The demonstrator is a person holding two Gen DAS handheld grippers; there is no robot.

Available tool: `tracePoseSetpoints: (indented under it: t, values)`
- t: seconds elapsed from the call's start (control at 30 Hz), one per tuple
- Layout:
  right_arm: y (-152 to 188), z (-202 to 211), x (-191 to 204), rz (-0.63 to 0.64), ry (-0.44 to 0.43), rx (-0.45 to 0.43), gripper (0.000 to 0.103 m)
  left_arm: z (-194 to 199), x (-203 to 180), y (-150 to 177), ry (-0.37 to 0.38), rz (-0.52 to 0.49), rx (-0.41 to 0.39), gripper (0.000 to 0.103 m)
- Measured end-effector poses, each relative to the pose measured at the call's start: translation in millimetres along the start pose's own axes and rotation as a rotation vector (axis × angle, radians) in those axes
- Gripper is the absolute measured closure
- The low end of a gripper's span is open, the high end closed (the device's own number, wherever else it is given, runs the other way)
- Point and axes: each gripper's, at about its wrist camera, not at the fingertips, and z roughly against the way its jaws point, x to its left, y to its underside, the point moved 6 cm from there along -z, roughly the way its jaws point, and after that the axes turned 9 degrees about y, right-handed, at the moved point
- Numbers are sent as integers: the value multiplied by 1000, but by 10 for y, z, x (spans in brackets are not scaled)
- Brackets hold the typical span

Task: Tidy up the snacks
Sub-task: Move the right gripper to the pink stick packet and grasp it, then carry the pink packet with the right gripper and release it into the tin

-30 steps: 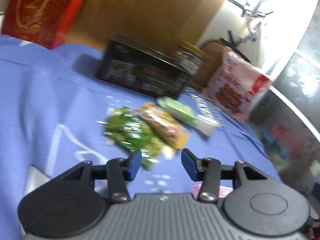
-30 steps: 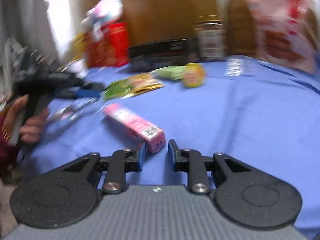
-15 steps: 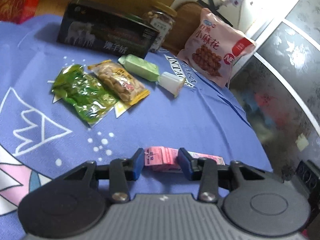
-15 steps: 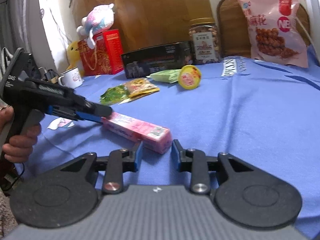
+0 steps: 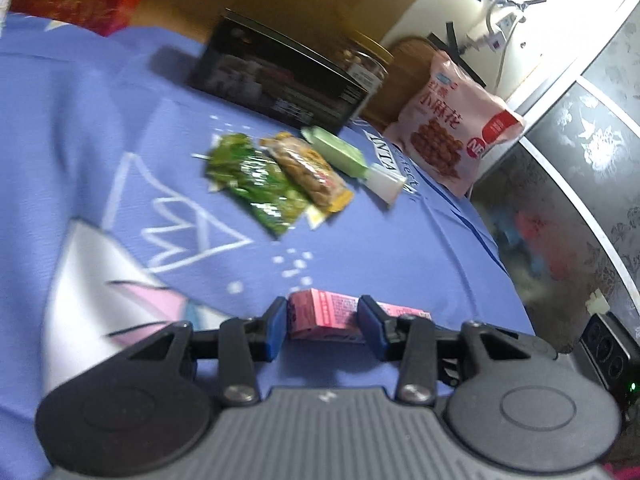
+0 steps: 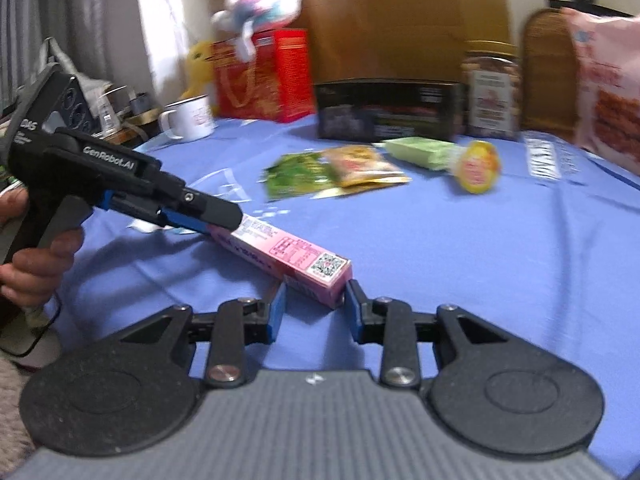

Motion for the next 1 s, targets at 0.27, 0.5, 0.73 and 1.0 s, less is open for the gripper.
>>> tracePoseSetpoints:
  t: [0.27,0.5,0.73,1.0]
  values:
    - [-51,-69,156,-47,-115,10,69,205,124,-6,-1,3,-6,65]
    - [-224,-147,112,-54,-71,-14,69,79,38,-371,-18,-27,-51,65]
    - [-688,-343,-223,-142,-29,-92,69,-97,-110,-994,-20,-80,-129,66]
    - [-1507,-797,-698,-152,22,-209,69,-440,-58,-1956,-54,-135,-231,62]
